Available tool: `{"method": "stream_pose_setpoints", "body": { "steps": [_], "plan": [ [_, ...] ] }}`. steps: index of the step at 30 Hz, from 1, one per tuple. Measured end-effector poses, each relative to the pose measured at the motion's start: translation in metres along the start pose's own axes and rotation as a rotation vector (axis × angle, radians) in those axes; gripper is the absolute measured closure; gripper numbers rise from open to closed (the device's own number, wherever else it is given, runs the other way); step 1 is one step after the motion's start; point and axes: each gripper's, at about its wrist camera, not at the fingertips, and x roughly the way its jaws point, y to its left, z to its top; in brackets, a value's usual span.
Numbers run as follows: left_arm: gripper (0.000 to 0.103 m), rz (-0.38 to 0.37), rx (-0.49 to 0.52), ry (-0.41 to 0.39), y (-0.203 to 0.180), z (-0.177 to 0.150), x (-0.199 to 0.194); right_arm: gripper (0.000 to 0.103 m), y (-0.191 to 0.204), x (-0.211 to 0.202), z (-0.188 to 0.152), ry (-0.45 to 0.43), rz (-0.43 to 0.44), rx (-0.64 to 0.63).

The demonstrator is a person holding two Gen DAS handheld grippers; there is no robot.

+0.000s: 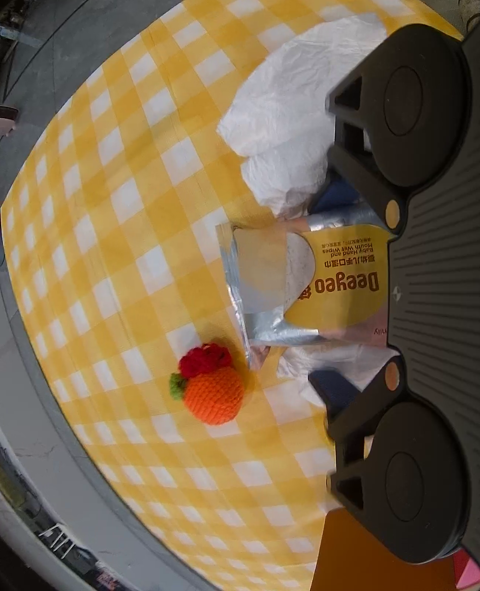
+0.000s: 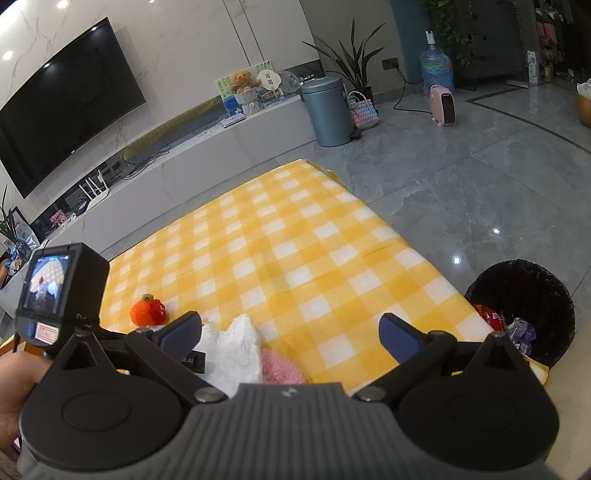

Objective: Organize soft objects
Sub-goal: 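Grasp the silver Deeyeo snack bag with the left tool and lift it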

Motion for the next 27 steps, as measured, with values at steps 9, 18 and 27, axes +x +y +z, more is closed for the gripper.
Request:
{"method": "stream_pose_setpoints", "body": {
  "steps": [9,18,27],
  "plan": [
    [0.039,-0.063,0.034,-0.033,0.001,-0.003,-0.022,0.003,0.003,0.002,0.000,0.000,0.003,-0.013],
    [0.039,-0.294,-0.145,-0.111,0.044,-0.011,-0.081,0.003,0.012,0.005,0.001,0.001,0.039,-0.027],
    [0.039,-0.417,-0.184,-0.222,0.075,-0.048,-0.125,0.003,0.033,0.010,0.001,0.013,0.087,-0.062]
  ]
}}
